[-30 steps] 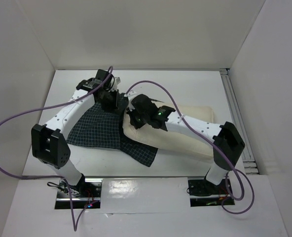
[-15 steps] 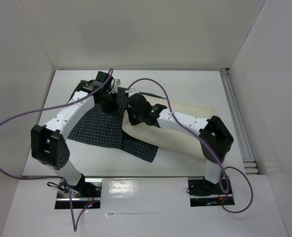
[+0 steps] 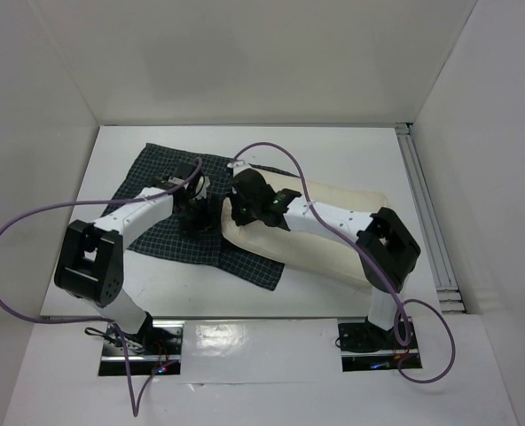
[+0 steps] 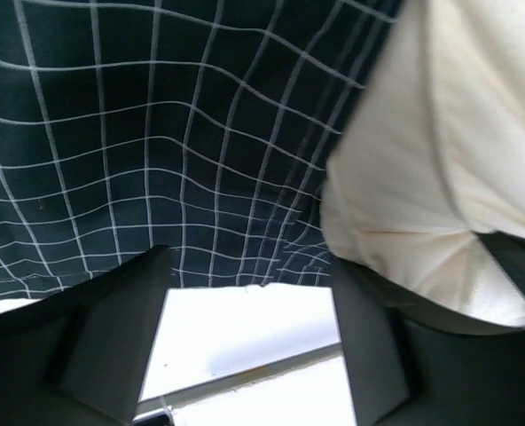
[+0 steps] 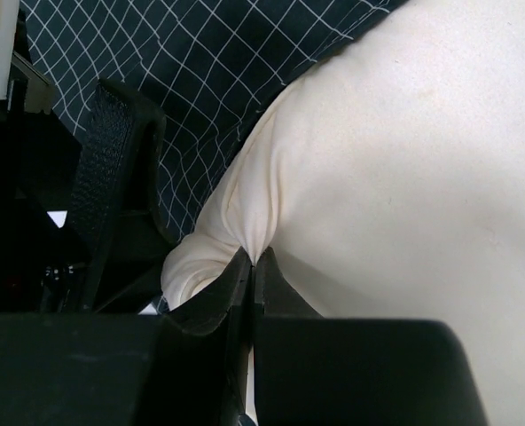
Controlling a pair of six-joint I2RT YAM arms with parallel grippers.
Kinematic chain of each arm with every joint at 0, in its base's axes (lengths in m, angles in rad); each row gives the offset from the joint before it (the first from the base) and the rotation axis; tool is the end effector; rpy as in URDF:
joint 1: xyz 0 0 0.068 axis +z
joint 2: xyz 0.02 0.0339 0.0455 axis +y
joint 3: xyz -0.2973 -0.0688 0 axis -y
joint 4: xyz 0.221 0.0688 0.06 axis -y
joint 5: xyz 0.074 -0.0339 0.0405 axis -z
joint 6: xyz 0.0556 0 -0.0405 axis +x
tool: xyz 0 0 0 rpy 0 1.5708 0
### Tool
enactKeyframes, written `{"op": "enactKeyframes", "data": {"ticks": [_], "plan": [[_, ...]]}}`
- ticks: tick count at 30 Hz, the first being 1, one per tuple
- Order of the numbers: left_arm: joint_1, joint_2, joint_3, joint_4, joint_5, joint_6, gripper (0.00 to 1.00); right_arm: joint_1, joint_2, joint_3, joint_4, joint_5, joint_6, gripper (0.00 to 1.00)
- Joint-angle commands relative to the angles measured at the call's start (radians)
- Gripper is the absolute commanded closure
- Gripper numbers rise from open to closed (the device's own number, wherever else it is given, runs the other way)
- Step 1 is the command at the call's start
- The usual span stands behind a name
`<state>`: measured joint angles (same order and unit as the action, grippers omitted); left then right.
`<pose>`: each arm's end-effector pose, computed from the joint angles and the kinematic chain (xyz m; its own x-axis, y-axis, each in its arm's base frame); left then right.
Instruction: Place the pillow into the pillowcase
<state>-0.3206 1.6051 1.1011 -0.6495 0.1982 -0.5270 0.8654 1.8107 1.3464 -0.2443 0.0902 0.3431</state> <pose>0.2858 -0.1064 0.2390 -0.9434 -0.2063 -0.2598 -0.1038 0.9274 -0.3594 0.2718 0.3115 0.2728 -0.6375 -0.2319 -0.7347 -0.5304 0.8238 0.2002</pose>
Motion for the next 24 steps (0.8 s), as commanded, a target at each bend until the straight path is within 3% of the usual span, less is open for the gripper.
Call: {"op": "enactKeyframes", "data": {"ticks": [1, 10, 15, 18, 21, 22, 23, 24], "plan": [[-0.004, 0.016, -0.021, 0.079, -0.006, 0.004, 0.13, -0.006, -0.021, 0.007, 0.085, -0.024, 0.004, 1.00], [-0.054, 0.067, -0.047, 0.137, -0.066, -0.007, 0.10, -0.006, -0.021, 0.016, 0.085, -0.033, 0.004, 1.00], [-0.093, 0.090, -0.038, 0.146, -0.187, -0.047, 0.20, -0.006, -0.021, 0.025, 0.085, -0.043, 0.004, 1.00], [-0.094, 0.090, -0.029, 0.137, -0.245, -0.067, 0.32, -0.006, -0.030, 0.034, 0.076, -0.043, 0.004, 1.00], [-0.094, 0.081, -0.017, 0.113, -0.284, -0.067, 0.53, -0.006, -0.030, 0.034, 0.076, -0.043, 0.004, 1.00], [-0.094, 0.081, -0.006, 0.099, -0.284, -0.067, 0.60, -0.006, -0.030, 0.034, 0.076, -0.043, 0.004, 1.00], [-0.094, 0.081, 0.005, 0.099, -0.296, -0.067, 0.78, -0.006, -0.030, 0.034, 0.076, -0.043, 0.004, 1.00], [-0.094, 0.081, 0.005, 0.082, -0.296, -0.067, 0.85, -0.006, -0.030, 0.034, 0.076, -0.043, 0.004, 1.00]]}}
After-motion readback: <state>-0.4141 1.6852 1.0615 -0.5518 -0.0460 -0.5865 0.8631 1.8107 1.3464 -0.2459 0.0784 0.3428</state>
